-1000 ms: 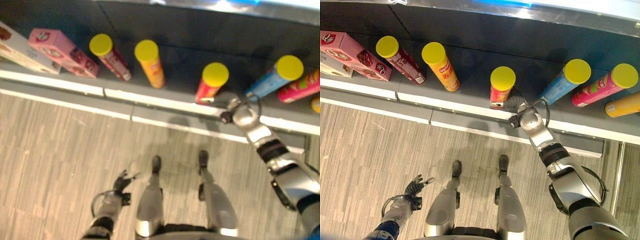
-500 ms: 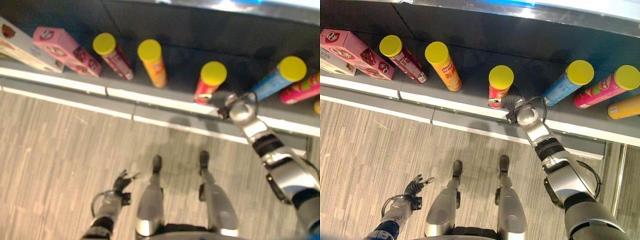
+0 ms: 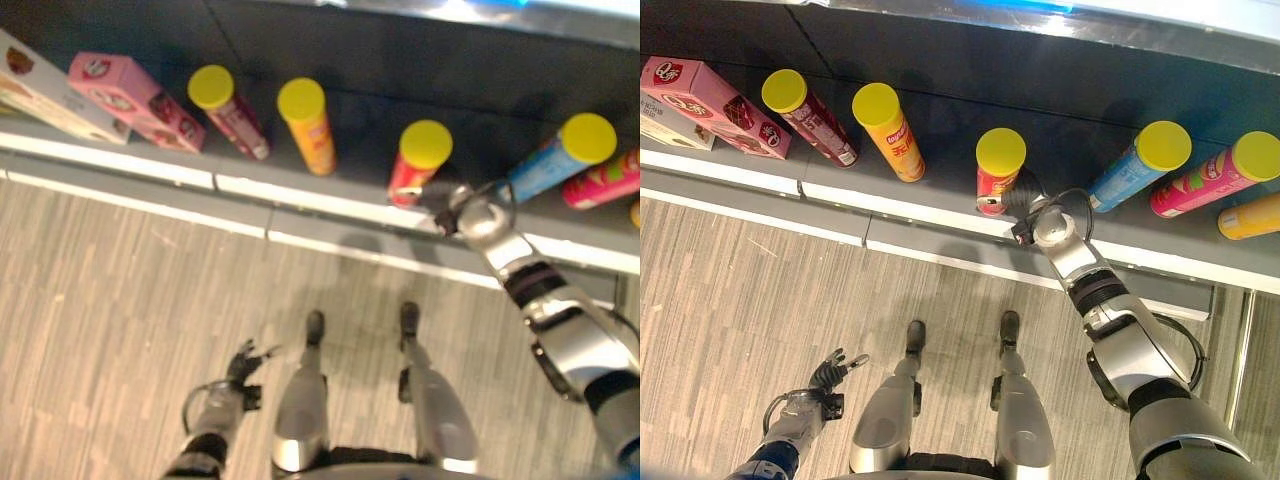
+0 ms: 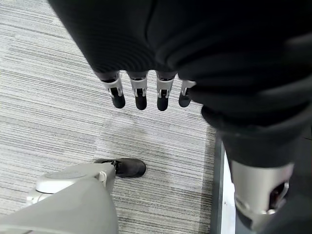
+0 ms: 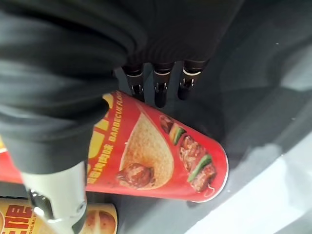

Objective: Put the goods on the table back onto the shelves and tidy them up.

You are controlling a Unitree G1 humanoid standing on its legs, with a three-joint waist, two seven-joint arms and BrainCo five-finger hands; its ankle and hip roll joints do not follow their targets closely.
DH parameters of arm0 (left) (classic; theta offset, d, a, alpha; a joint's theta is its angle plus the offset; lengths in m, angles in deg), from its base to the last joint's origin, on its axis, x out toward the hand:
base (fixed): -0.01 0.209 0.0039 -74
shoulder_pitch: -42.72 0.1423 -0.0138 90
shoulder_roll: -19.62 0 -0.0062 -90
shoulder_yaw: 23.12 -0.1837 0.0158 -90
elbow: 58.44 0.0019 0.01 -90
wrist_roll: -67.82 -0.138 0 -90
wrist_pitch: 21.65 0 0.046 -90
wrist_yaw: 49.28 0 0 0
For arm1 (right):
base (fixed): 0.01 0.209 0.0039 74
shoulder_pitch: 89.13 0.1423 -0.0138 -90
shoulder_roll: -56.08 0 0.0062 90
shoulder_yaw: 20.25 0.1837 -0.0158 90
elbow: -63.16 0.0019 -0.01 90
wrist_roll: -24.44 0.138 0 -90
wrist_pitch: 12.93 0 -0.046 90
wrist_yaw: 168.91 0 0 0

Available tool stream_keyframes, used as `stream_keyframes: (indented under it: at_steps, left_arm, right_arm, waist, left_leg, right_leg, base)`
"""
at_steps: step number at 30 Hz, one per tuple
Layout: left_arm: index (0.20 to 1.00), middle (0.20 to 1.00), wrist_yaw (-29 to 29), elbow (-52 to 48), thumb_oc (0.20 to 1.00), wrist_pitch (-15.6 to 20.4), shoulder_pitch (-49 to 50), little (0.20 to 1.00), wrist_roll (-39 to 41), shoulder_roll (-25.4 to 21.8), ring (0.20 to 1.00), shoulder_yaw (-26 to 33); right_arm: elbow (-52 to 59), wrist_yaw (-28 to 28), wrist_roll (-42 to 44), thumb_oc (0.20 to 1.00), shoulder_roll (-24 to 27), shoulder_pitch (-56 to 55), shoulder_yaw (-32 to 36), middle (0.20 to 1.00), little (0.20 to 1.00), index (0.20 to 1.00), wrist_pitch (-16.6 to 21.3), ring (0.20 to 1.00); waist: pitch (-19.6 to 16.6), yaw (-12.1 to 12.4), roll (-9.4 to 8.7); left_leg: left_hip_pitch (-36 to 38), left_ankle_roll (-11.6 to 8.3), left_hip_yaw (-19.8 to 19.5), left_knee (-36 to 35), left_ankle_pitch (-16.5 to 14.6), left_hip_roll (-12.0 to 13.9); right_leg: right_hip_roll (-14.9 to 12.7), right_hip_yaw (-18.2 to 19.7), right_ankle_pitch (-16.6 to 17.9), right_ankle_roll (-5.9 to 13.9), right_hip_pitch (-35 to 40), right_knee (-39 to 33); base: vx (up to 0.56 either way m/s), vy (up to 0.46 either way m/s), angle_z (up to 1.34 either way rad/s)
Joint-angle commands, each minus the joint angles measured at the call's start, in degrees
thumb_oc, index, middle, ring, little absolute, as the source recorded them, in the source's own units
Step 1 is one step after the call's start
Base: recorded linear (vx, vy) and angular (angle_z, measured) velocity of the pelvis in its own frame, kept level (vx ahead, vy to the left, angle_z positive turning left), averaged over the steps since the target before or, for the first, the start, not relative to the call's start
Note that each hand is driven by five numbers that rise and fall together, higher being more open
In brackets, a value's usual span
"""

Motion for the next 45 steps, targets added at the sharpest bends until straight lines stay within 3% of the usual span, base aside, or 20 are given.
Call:
stream_keyframes:
  at_steps: [1,6,11,18,30,33,36,39,45]
  left_arm:
    - [1.000,1.000,0.12,1.64,1.000,-0.48,-0.41,1.000,1.10,-1.40,1.000,-2.45]
    - [1.000,1.000,0.12,3.86,1.000,-0.81,-1.43,1.000,0.87,-1.63,1.000,-3.15]
    - [1.000,1.000,0.09,6.23,1.000,-1.37,-0.99,1.000,0.76,-1.50,1.000,-4.18]
    - [1.000,1.000,0.05,8.13,1.000,-1.55,0.25,1.000,0.27,-0.71,1.000,-4.81]
    - [1.000,1.000,0.24,10.49,1.000,-1.22,0.81,1.000,0.41,-0.29,1.000,-4.22]
    - [1.000,1.000,0.17,12.03,1.000,-0.73,1.65,1.000,0.34,-1.02,1.000,-3.99]
    - [1.000,1.000,-0.29,13.04,1.000,-0.30,2.30,1.000,-0.13,-1.65,1.000,-4.33]
    - [1.000,1.000,-1.11,13.17,1.000,0.05,3.35,1.000,-0.92,-1.91,1.000,-4.86]
    - [1.000,1.000,-2.33,13.40,1.000,0.01,4.17,1.000,-2.42,-0.41,1.000,-5.87]
  right_arm:
    - [-1.43,-0.30,-2.20,1.000,2.21,6.76,-4.22,1.000,1.000,1.000,1.46,1.000]
    - [1.46,0.32,-1.60,1.000,2.62,2.86,-2.84,1.000,1.000,1.000,1.48,1.000]
    - [5.94,1.31,-1.62,1.000,2.56,-4.29,-0.91,1.000,1.000,1.000,1.84,1.000]
    - [11.56,3.13,-0.14,1.000,0.94,-14.26,2.66,1.000,1.000,1.000,2.40,1.000]
    - [28.85,10.33,2.95,1.000,-2.45,-35.97,10.79,1.000,1.000,1.000,4.04,1.000]
    - [30.73,15.91,9.92,1.000,-5.04,-46.70,13.41,1.000,1.000,1.000,4.21,1.000]
    - [27.35,20.40,12.66,1.000,-5.51,-53.80,14.13,1.000,1.000,1.000,3.84,1.000]
    - [22.66,23.33,10.09,1.000,-3.46,-58.35,13.78,1.000,1.000,1.000,3.89,1.000]
    - [4.20,21.07,2.29,1.000,-8.09,-59.09,17.77,1.000,1.000,1.000,3.50,1.000]
  waist:
    - [-1.60,-0.49,2.85]
    - [-2.74,-1.47,2.18]
    - [-8.50,-2.44,1.26]
    - [-13.89,-3.36,0.49]
    - [-22.44,-5.20,-2.00]
    - [-24.74,-5.72,-3.10]
    - [-26.24,-5.72,-4.11]
    - [-26.75,-5.58,-4.77]
    - [-27.22,-5.81,-5.18]
  left_leg:
    - [3.11,1.15,1.96,0.07,-3.49,3.23]
    - [4.71,1.31,2.18,0.07,-3.69,2.91]
    - [3.63,1.60,2.10,0.07,-3.48,2.12]
    - [3.06,1.89,2.47,0.07,-3.21,1.19]
    - [4.68,2.19,3.57,0.07,-3.85,0.63]
    - [5.86,2.20,3.92,0.07,-4.51,0.57]
    - [6.58,2.12,3.93,0.07,-5.05,0.47]
    - [7.32,2.23,4.02,0.07,-5.42,0.25]
    - [8.60,2.79,4.13,0.07,-5.76,-0.76]
  right_leg:
    - [-7.21,4.27,-2.99,1.97,-2.44,10.62]
    - [-7.03,3.54,-3.61,1.57,0.08,8.91]
    - [-6.59,2.34,-4.18,0.73,1.68,5.47]
    - [-5.71,1.36,-4.43,0.08,4.24,1.86]
    - [-5.19,0.72,-5.33,-0.30,6.53,0.04]
    - [-5.17,0.52,-5.26,-0.47,7.13,0.04]
    - [-5.22,0.42,-5.25,-0.63,7.36,0.04]
    - [-5.46,0.24,-5.09,-0.62,7.64,0.04]
    - [-6.29,0.85,-4.83,-0.82,7.09,0.22]
  base:
    - [0.00,0.000,0.00]
    - [0.01,-0.012,0.00]
    - [0.05,-0.041,-0.01]
    - [0.03,-0.048,0.01]
    - [0.04,-0.024,-0.03]
    - [0.02,0.007,-0.05]
    - [0.00,0.000,0.00]
    - [-0.01,0.016,-0.02]
    - [-0.04,0.081,-0.17]
